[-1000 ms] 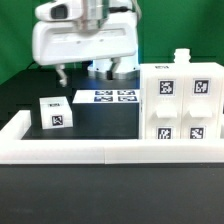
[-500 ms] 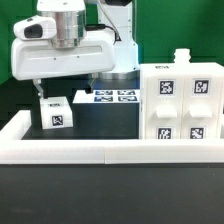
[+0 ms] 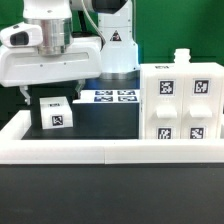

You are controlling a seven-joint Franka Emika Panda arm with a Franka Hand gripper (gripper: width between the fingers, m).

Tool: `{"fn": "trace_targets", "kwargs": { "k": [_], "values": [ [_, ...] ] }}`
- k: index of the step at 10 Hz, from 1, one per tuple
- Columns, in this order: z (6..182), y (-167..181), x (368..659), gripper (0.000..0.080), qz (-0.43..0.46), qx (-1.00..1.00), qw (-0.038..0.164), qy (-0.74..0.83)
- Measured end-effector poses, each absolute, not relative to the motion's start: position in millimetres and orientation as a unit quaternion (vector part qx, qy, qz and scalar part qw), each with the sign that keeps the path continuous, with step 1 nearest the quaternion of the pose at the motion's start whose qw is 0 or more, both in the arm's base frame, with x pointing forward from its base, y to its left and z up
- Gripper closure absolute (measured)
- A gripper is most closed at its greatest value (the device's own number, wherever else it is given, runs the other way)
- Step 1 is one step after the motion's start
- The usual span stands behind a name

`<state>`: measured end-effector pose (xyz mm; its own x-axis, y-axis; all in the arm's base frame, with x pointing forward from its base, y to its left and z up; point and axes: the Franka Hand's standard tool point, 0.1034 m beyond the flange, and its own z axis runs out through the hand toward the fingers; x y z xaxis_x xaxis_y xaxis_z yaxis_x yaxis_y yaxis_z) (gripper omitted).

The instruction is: Assemble cabinet

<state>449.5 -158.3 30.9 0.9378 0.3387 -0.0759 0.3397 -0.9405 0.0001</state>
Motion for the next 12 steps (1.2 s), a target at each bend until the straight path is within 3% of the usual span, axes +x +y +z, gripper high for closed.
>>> {"fn": "trace_targets", "kwargs": {
  "k": [5, 8, 9, 12],
  "values": [
    [8.8, -155, 440, 0.0002, -0.044, 0.983, 0.008, 0.176],
    [7.8, -153, 438, 0.0032, -0.041, 0.982, 0.009, 0.183],
    [7.3, -153, 438, 0.0213, -0.041, 0.982, 0.009, 0.183],
    [7.2, -153, 438, 0.0237, -0.041, 0.982, 0.009, 0.183]
  ]
}}
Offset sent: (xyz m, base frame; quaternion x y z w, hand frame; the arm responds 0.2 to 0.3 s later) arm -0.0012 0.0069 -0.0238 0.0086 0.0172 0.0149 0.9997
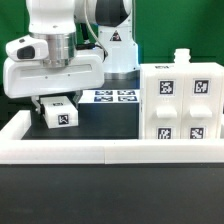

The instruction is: Assemble cabinet

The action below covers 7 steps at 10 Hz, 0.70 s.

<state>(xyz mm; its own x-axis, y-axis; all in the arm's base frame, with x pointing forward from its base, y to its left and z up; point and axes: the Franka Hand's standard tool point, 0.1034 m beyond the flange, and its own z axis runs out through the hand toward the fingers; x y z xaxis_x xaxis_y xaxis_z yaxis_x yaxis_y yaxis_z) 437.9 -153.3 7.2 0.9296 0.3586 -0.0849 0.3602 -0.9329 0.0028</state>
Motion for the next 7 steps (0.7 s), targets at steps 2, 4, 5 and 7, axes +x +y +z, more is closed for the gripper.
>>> {"fn": "trace_targets", "kwargs": {
  "k": [2, 4, 5, 7],
  "values": [
    [20.9, -137, 440, 0.0237, -0.028, 0.981, 0.013, 0.191],
    [49.6, -107, 444, 0.0237, -0.023, 0.982, 0.007, 0.187],
    [65.6, -90, 447, 0.0236, -0.029, 0.983, 0.0, 0.182],
    [97.1, -59, 455, 0.0236, -0.033, 0.986, -0.007, 0.162]
  ]
}}
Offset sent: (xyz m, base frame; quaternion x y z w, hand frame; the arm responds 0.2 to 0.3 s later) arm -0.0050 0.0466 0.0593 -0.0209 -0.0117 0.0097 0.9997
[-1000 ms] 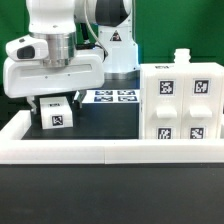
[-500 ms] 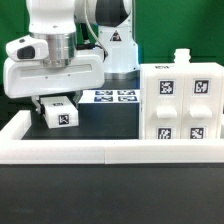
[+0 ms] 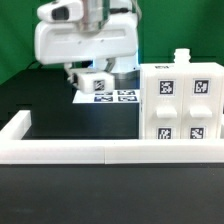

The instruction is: Assemble cabinet

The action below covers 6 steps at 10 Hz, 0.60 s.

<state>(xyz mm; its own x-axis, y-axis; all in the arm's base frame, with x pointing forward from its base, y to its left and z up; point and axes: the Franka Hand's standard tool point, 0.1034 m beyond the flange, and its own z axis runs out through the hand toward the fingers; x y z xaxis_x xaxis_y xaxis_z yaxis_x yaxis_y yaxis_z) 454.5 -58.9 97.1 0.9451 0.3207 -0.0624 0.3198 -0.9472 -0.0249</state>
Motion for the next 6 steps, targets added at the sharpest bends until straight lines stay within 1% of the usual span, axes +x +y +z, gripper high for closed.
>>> {"fn": "trace_targets", "kwargs": {
  "k": [1, 4, 5, 6],
  "values": [
    [115.4, -42, 463, 0.0236, 0.034, -0.988, 0.009, -0.151],
    [151.7, -2, 496, 0.0236, 0.045, -0.993, 0.003, -0.111],
    [152.4, 0, 500, 0.0236, 0.043, -0.993, 0.002, -0.114],
    [149.7, -2, 496, 0.0236, 0.046, -0.993, 0.003, -0.113]
  ]
}}
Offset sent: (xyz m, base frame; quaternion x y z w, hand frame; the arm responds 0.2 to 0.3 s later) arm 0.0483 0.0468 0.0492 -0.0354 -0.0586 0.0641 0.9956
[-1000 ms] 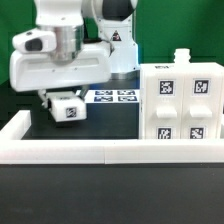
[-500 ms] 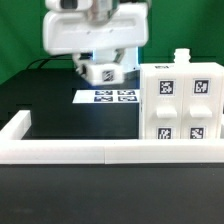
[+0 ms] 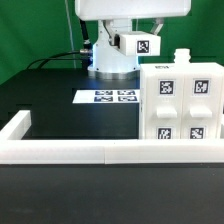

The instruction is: Assemble cabinet

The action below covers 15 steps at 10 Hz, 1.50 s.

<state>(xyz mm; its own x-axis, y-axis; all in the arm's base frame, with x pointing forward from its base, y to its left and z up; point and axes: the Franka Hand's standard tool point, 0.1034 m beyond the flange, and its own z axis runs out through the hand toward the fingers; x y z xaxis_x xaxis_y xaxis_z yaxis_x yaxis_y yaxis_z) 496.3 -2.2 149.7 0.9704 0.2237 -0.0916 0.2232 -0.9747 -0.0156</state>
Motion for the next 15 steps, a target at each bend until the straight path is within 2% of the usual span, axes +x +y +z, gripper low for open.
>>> {"fn": "trace_targets", "kwargs": {
  "k": [3, 4, 6, 9, 11, 12, 15],
  "values": [
    [149.1, -2, 496, 0.0236, 0.047, -0.992, 0.003, -0.113],
    [155.4, 3, 498, 0.0236, 0.053, -0.992, 0.004, -0.111],
    [175.1, 18, 521, 0.0236, 0.042, -0.992, 0.007, -0.12],
    [193.1, 32, 556, 0.0236, 0.038, -0.991, 0.006, -0.132],
    [194.3, 38, 575, 0.0236, 0.033, -0.989, 0.003, -0.145],
    [187.6, 33, 571, 0.0236, 0.036, -0.985, 0.0, -0.171],
    [185.4, 35, 570, 0.0236, 0.039, -0.985, 0.001, -0.169]
  ]
}}
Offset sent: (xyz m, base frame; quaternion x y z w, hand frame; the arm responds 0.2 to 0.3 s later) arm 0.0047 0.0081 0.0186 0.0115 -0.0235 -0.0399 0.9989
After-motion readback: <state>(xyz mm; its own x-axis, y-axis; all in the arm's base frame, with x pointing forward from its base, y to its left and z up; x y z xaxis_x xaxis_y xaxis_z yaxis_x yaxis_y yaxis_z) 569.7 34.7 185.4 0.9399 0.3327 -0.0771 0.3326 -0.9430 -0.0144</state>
